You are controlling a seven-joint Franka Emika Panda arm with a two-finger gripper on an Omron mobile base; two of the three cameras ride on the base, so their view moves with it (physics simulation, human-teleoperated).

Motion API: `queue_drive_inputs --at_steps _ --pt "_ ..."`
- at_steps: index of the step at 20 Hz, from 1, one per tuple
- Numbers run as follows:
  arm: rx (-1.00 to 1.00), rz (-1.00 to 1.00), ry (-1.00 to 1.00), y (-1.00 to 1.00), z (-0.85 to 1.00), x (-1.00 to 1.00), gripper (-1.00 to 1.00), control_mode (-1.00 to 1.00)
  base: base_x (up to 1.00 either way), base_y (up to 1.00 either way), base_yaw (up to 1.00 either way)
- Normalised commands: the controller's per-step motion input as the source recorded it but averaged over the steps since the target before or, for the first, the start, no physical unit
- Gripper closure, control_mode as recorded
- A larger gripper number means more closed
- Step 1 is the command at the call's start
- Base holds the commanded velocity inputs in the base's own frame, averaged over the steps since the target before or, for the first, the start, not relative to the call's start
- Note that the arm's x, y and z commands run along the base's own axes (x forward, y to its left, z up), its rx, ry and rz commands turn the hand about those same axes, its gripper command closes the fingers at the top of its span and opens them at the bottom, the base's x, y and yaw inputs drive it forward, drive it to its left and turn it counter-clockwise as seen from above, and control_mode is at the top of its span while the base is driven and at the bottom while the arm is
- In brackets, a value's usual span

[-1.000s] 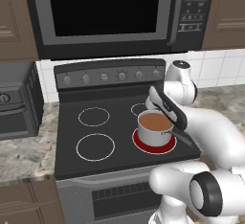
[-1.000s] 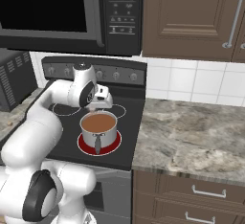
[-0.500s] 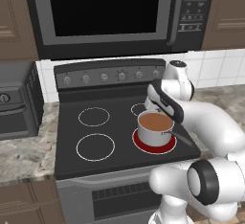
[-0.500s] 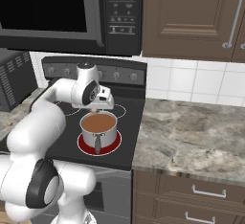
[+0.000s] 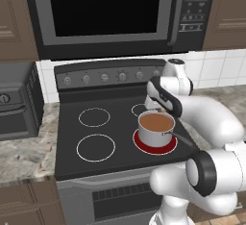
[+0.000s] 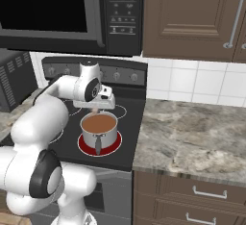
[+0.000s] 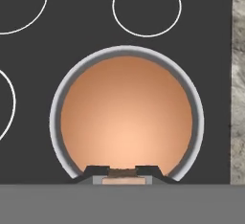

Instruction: Pick up the sugar cube(s) and place them in the saucepan with hot chocolate.

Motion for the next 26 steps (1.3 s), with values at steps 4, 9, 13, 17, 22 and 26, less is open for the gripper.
queue_drive_inputs --at_steps 4,9,13,17,22,26 --pt "0.00 0.00 0.05 0.00 0.00 0.27 1.00 -1.00 0.00 0.00 0.00" --pt "0.00 0.00 0.02 0.00 -0.02 0.25 1.00 -1.00 0.00 0.00 0.00" --pt "0.00 0.00 0.00 0.00 -0.14 0.14 1.00 -1.00 0.00 0.00 0.00" --pt "0.00 0.00 0.00 0.00 -0.25 0.01 1.00 -1.00 0.00 0.00 0.00" --pt "0.00 0.00 0.00 0.00 -0.24 0.00 1.00 -1.00 0.00 0.00 0.00" --pt "0.00 0.00 0.00 0.00 -0.17 0.01 1.00 -1.00 0.00 0.00 0.00"
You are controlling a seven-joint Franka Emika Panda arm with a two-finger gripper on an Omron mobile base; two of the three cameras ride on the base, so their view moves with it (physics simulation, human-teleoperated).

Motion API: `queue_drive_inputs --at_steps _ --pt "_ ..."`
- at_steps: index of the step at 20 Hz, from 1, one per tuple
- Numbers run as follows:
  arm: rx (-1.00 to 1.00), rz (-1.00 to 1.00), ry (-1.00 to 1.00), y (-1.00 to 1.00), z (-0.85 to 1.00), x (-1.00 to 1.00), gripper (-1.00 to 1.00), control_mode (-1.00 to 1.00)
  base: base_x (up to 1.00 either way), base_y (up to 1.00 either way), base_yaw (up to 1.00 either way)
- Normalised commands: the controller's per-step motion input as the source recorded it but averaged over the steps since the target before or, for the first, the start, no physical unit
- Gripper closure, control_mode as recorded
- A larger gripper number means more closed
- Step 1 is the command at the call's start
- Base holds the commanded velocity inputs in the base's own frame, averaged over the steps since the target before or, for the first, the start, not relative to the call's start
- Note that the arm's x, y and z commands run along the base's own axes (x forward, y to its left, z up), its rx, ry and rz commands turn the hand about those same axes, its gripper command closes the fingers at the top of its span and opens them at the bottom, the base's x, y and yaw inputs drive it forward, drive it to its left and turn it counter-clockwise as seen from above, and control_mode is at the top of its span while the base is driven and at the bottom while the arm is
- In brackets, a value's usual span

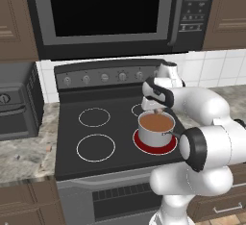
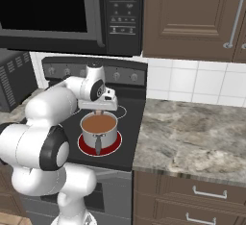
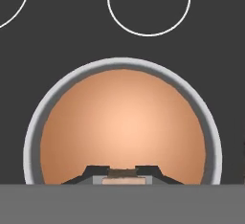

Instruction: Pick up the sugar cube(s) and place them in the saucepan with hot chocolate.

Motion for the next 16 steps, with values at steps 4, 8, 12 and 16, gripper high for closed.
queue_drive_inputs --at_steps 4,8,12,16 --pt "0.00 0.00 0.00 0.00 -0.01 0.00 1.00 -1.00 0.00 0.00 0.00" --pt "0.00 0.00 0.00 0.00 -0.11 0.00 1.00 -1.00 0.00 0.00 0.00" --pt "0.00 0.00 0.00 0.00 0.00 0.00 1.00 -1.00 0.00 0.00 0.00" --pt "0.00 0.00 0.00 0.00 0.00 0.00 -1.00 -1.00 0.00 0.00 0.00"
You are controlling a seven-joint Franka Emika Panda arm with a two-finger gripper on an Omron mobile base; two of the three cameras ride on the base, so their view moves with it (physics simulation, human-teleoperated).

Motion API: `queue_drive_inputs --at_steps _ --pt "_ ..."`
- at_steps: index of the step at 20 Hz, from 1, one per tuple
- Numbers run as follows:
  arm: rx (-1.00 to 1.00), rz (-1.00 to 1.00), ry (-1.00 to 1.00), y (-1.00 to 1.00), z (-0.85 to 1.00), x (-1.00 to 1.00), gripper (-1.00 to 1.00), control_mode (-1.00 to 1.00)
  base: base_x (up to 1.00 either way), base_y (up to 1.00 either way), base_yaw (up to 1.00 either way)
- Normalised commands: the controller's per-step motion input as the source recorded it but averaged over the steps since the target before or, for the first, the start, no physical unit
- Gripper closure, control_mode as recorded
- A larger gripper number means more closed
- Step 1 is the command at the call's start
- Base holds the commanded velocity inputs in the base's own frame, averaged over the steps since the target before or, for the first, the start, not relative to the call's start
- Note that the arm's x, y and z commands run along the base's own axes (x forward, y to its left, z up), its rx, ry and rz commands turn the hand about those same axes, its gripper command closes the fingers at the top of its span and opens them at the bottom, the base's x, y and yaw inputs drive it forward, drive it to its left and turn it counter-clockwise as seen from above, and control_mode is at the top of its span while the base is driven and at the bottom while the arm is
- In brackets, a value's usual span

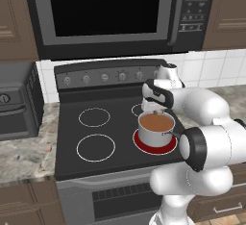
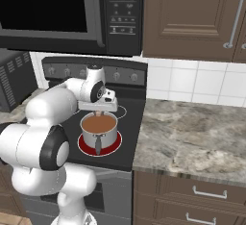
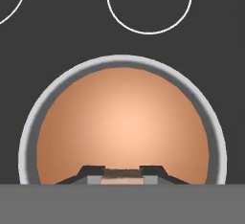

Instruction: Pick up the sugar cube(s) and place them in the saucepan with hot chocolate.

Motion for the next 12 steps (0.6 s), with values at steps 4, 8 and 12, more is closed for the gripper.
queue_drive_inputs --at_steps 4,8,12 --pt "0.00 0.00 0.00 0.00 0.00 0.00 -1.00 -1.00 0.00 0.00 0.00" --pt "0.00 0.00 0.00 0.00 0.00 0.00 -1.00 -1.00 0.00 0.00 0.00" --pt "0.00 0.00 0.00 0.00 0.00 -0.01 -1.00 -1.00 0.00 0.00 0.00"
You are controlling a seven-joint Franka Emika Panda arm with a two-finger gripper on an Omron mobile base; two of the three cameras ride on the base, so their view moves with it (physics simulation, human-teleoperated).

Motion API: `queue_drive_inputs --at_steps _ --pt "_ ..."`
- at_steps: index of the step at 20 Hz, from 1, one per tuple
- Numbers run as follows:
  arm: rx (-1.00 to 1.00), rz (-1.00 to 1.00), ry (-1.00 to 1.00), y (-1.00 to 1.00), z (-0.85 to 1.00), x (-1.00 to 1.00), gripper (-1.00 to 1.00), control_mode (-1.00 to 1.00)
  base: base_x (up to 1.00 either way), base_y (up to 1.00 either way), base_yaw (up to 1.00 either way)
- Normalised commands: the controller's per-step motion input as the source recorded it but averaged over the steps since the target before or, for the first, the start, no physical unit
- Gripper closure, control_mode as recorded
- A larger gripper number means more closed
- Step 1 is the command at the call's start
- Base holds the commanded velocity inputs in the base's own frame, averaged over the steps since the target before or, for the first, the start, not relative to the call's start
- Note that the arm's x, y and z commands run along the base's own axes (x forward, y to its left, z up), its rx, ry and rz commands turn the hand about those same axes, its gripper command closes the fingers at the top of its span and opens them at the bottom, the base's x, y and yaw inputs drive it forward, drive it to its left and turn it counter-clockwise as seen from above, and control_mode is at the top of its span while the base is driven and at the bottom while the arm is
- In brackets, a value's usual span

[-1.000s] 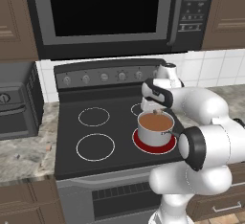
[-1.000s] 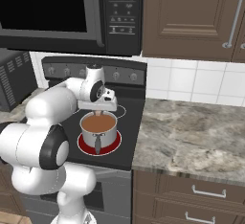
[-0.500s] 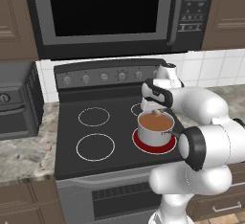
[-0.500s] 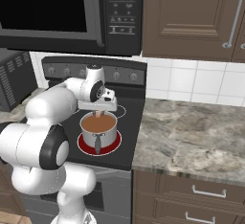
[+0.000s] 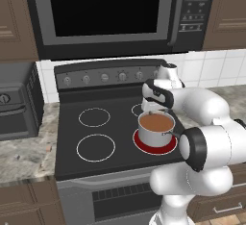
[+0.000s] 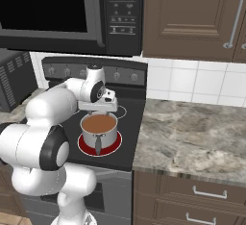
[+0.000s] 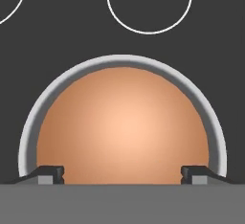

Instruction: Pick up the sugar cube(s) and place them in the saucepan with hot chocolate.

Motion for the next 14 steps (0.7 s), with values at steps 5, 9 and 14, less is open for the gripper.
queue_drive_inputs --at_steps 5,9,14 --pt "0.00 0.00 -0.03 0.00 0.01 -0.11 -1.00 -1.00 0.00 0.00 0.00" --pt "0.00 0.00 -0.07 0.00 0.10 -0.17 -1.00 -1.00 0.00 0.00 0.00" --pt "0.00 0.00 -0.09 0.00 0.11 -0.05 -1.00 -1.00 0.00 0.00 0.00"
